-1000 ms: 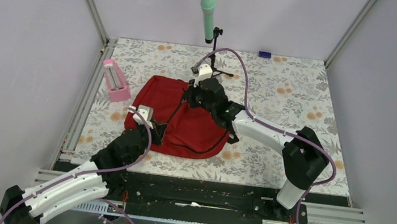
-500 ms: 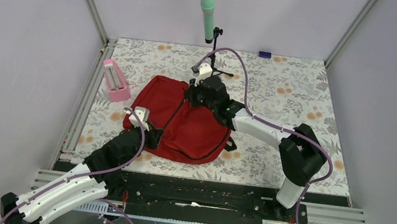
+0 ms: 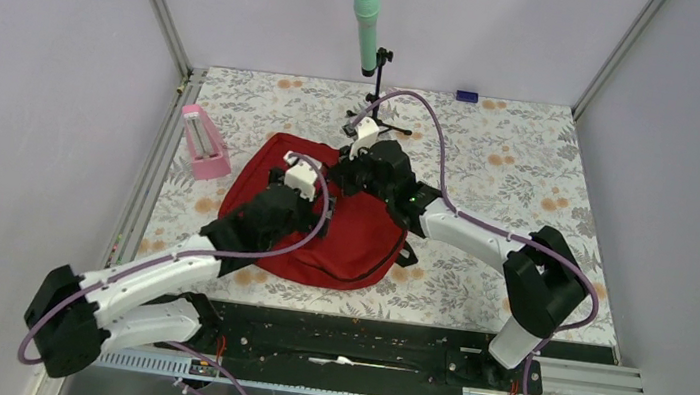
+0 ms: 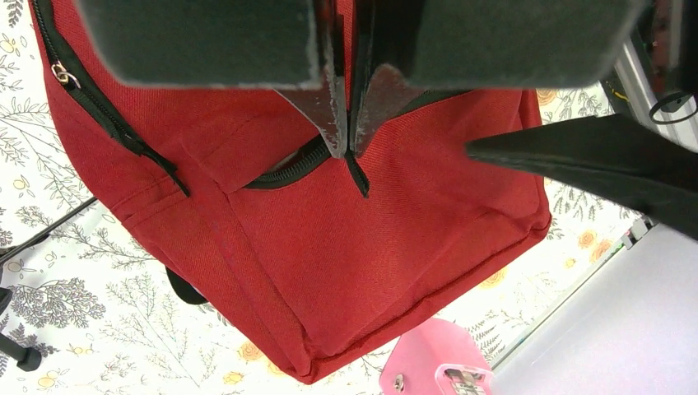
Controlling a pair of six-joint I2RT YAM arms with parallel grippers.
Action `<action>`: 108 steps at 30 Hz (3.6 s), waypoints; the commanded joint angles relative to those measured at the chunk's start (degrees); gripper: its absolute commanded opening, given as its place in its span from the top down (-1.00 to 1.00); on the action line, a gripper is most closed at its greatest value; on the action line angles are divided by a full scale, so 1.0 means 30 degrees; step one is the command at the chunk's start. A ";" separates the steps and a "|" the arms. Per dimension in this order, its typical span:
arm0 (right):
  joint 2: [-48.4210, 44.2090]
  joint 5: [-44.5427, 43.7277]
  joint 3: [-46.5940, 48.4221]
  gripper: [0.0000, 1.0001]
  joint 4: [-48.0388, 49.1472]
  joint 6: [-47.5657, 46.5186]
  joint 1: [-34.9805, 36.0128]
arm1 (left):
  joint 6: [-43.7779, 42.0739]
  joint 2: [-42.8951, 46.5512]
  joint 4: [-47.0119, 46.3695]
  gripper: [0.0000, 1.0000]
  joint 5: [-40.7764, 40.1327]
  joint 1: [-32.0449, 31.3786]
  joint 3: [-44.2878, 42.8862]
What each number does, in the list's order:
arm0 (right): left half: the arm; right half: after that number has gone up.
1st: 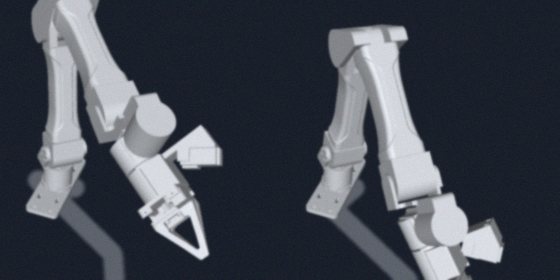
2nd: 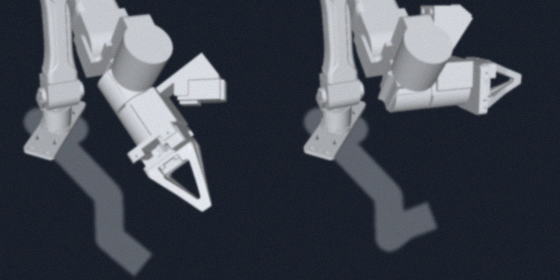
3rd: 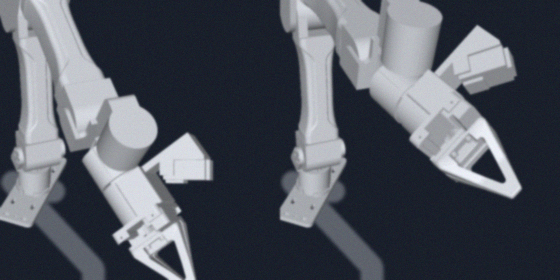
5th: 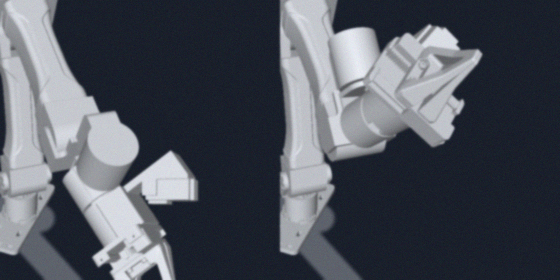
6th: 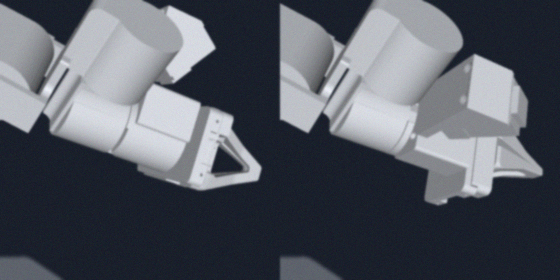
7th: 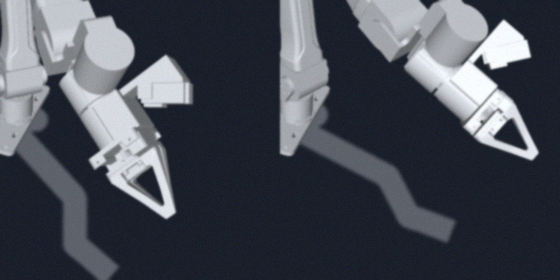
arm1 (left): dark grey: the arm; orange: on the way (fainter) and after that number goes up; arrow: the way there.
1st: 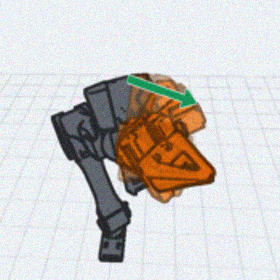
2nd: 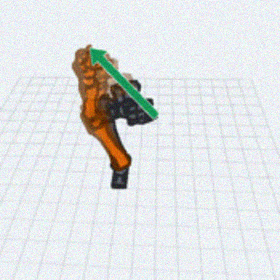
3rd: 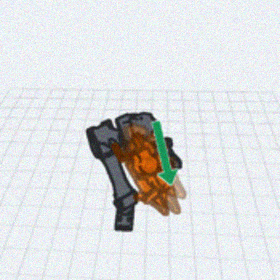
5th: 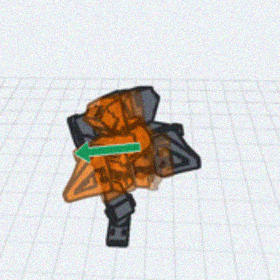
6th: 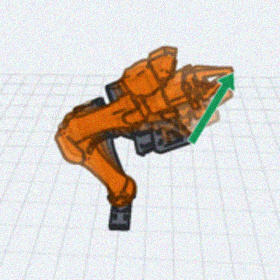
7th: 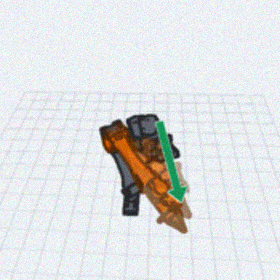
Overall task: Pack the student bag
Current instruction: Zip the student bag at the center of the board.
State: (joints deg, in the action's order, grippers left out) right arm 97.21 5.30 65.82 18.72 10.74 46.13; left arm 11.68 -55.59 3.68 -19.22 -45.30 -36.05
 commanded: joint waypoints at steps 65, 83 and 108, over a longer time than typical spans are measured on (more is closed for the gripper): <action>-0.5323 -0.5959 0.1300 1.00 -0.1247 0.0761 -0.2292 | 0.3740 0.4534 -0.0670 1.00 -0.0224 0.1067 0.6062; -0.2478 -0.1953 0.2326 1.00 -0.0874 0.1298 0.0148 | 0.1770 0.0321 -0.1711 0.99 0.1922 0.0412 0.3177; -0.1227 -0.0942 0.3106 1.00 -0.1929 0.1160 0.1206 | 0.0988 -0.2239 -0.5883 -0.07 -0.0591 -0.0047 0.1244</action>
State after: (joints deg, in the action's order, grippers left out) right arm 94.06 2.48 70.59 6.33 13.76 49.17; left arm 15.66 -61.52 -10.59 -18.02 -45.39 -30.00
